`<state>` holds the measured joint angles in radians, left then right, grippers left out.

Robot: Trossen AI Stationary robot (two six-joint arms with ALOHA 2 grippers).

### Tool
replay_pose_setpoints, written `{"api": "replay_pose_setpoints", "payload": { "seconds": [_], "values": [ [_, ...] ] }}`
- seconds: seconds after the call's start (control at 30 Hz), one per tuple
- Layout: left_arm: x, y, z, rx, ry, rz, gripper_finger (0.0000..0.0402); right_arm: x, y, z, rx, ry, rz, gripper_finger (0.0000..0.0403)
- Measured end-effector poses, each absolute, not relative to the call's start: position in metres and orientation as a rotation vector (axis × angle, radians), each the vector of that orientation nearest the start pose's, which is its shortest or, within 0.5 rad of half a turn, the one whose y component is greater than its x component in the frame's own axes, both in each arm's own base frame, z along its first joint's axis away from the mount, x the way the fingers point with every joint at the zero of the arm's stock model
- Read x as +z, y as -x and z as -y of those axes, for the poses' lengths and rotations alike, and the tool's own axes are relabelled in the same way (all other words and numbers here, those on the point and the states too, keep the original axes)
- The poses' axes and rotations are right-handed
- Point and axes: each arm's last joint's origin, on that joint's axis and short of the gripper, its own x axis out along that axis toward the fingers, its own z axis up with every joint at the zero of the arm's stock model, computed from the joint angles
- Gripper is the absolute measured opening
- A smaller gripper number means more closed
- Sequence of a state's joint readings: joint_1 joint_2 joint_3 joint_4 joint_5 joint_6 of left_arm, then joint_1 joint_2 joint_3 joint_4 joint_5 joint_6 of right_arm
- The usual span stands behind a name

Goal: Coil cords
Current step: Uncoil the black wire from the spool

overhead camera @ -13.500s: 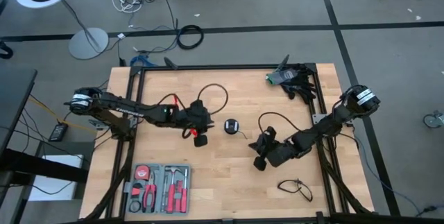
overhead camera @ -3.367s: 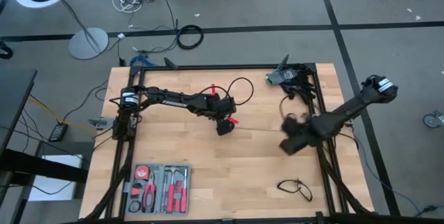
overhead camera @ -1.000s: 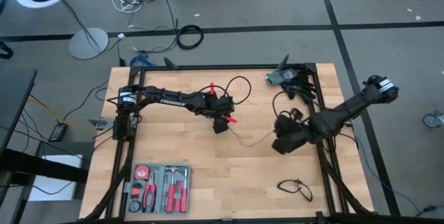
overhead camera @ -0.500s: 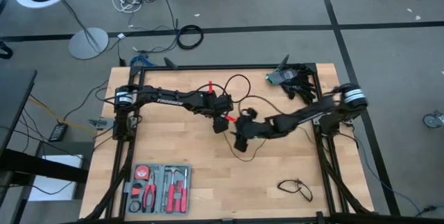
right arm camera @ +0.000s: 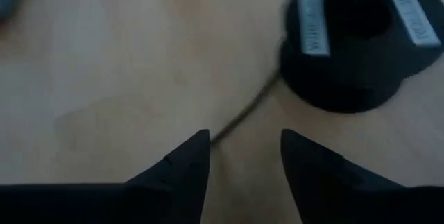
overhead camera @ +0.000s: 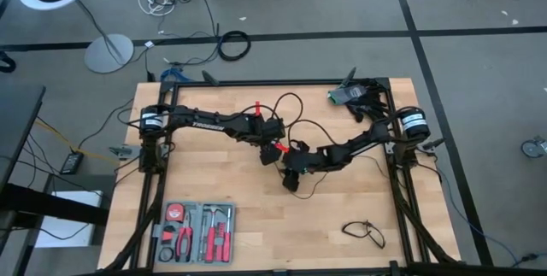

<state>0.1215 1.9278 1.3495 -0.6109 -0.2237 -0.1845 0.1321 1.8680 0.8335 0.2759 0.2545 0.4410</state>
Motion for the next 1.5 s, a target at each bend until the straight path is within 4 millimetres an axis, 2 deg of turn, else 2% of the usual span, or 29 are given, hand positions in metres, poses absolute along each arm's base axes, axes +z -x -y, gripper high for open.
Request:
{"api": "replay_pose_setpoints", "payload": {
  "seconds": [0.17, 0.4, 0.53, 0.63, 0.77, 0.83, 1.0, 1.1, 1.23, 1.33, 1.43, 1.5],
  "values": [
    [0.178, -0.384, -0.053, 0.412, 0.102, -1.144, 0.0307, 0.127, -0.344, -0.04, -0.225, -0.241, -0.63, 0.017],
    [0.178, -0.385, -0.054, 0.411, 0.103, -1.131, 0.0307, 0.105, -0.345, -0.04, -0.24, -0.21, -0.689, 0.0155],
    [0.178, -0.385, -0.053, 0.411, 0.103, -1.129, 0.0307, 0.095, -0.35, -0.046, -0.244, -0.166, -0.745, 0.0135],
    [0.178, -0.385, -0.053, 0.411, 0.102, -1.133, 0.0307, 0.095, -0.351, -0.054, -0.291, -0.095, -0.846, 0.0106],
    [0.178, -0.384, -0.053, 0.411, 0.101, -1.144, 0.0307, 0.105, -0.342, -0.06, -0.321, -0.034, -0.954, 0.0028],
    [0.177, -0.383, -0.053, 0.412, 0.1, -1.158, 0.0307, 0.113, -0.336, -0.062, -0.311, -0.013, -0.985, 0.001],
    [0.175, -0.379, -0.054, 0.43, 0.083, -1.199, 0.0307, 0.137, -0.303, -0.064, -0.325, 0.0, -1.147, 0.0002],
    [0.174, -0.377, -0.054, 0.436, 0.077, -1.225, 0.0307, 0.161, -0.279, -0.067, -0.37, -0.029, -1.227, 0.0001],
    [0.173, -0.374, -0.054, 0.452, 0.061, -1.248, 0.0307, 0.19, -0.232, -0.071, -0.513, -0.06, -1.389, 0.0001],
    [0.173, -0.374, -0.054, 0.451, 0.06, -1.254, 0.0307, 0.213, -0.197, -0.072, -0.671, -0.106, -1.447, 0.0001],
    [0.173, -0.374, -0.054, 0.452, 0.062, -1.253, 0.0307, 0.228, -0.175, -0.071, -0.797, -0.155, -1.409, 0.0002],
    [0.173, -0.374, -0.054, 0.453, 0.063, -1.251, 0.0307, 0.234, -0.171, -0.072, -0.809, -0.171, -1.309, 0.0007]
  ]
}}
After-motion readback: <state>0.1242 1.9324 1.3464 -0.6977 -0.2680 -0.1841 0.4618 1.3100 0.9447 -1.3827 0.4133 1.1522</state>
